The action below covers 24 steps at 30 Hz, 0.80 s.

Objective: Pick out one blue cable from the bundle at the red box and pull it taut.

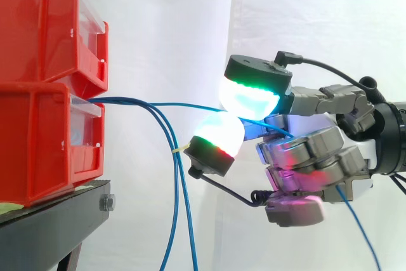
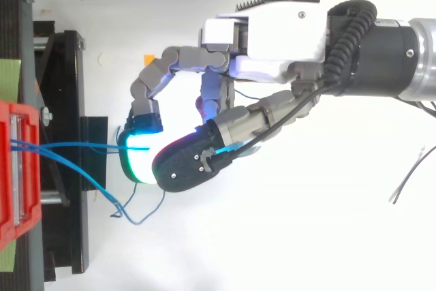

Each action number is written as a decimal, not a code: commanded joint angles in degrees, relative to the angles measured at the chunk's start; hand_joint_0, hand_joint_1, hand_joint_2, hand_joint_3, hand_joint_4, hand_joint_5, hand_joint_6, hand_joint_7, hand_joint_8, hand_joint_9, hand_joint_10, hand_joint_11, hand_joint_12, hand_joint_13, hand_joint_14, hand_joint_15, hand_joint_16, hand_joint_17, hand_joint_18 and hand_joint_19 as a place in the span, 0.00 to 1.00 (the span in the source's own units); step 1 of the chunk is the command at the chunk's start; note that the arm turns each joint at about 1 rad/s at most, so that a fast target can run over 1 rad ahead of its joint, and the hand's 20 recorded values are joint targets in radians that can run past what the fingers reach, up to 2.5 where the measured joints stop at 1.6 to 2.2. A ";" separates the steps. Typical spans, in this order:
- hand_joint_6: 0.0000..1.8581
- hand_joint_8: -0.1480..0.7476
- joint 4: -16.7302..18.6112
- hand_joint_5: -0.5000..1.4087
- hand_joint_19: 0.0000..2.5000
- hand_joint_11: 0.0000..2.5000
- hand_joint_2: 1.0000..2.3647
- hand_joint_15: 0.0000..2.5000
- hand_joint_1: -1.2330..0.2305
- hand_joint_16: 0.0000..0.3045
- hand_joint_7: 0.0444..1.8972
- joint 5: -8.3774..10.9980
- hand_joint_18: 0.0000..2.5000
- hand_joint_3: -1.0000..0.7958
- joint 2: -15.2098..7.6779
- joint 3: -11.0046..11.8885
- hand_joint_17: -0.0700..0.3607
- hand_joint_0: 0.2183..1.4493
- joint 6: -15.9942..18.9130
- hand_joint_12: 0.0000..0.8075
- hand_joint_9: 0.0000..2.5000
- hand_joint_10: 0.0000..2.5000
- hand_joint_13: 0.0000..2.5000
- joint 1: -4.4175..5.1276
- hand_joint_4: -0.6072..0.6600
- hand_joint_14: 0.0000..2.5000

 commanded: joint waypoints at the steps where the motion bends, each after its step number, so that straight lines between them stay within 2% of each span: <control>1: 0.50 0.51 0.49 0.18 0.55 0.71 0.02 0.49 0.36 0.17 0.45 1.23 0.54 0.49 -0.03 -0.98 0.44 0.32 1.59 0.42 0.65 0.14 0.62 0.26 0.55 0.48; 2: 0.50 0.51 0.85 0.18 0.58 0.70 0.02 0.45 0.36 0.17 0.45 1.41 0.55 0.49 -0.03 -1.16 0.43 0.32 1.77 0.43 0.65 0.17 0.61 0.35 0.55 0.60; 3: 0.50 0.50 1.64 0.18 0.60 0.68 0.02 0.44 0.36 0.17 0.45 1.50 0.56 0.49 -0.03 -1.33 0.43 0.32 1.95 0.43 0.65 0.23 0.60 0.35 0.56 0.63; 7: 0.50 0.51 3.13 0.18 0.66 0.67 0.02 0.39 0.36 0.17 0.45 1.41 0.59 0.49 -0.12 -1.42 0.43 0.32 1.59 0.45 0.64 0.27 0.57 0.35 0.55 0.79; 15: 0.50 0.50 3.48 0.18 0.71 0.65 0.02 0.38 0.36 0.17 0.45 1.50 0.60 0.49 -0.03 -1.42 0.43 0.33 1.33 0.46 0.63 0.38 0.55 0.35 0.55 0.89; 24: 0.50 0.51 3.48 0.18 0.71 0.63 0.02 0.37 0.36 0.17 0.45 1.50 0.60 0.49 -0.03 -1.42 0.43 0.33 1.33 0.46 0.63 0.40 0.55 0.44 0.55 0.91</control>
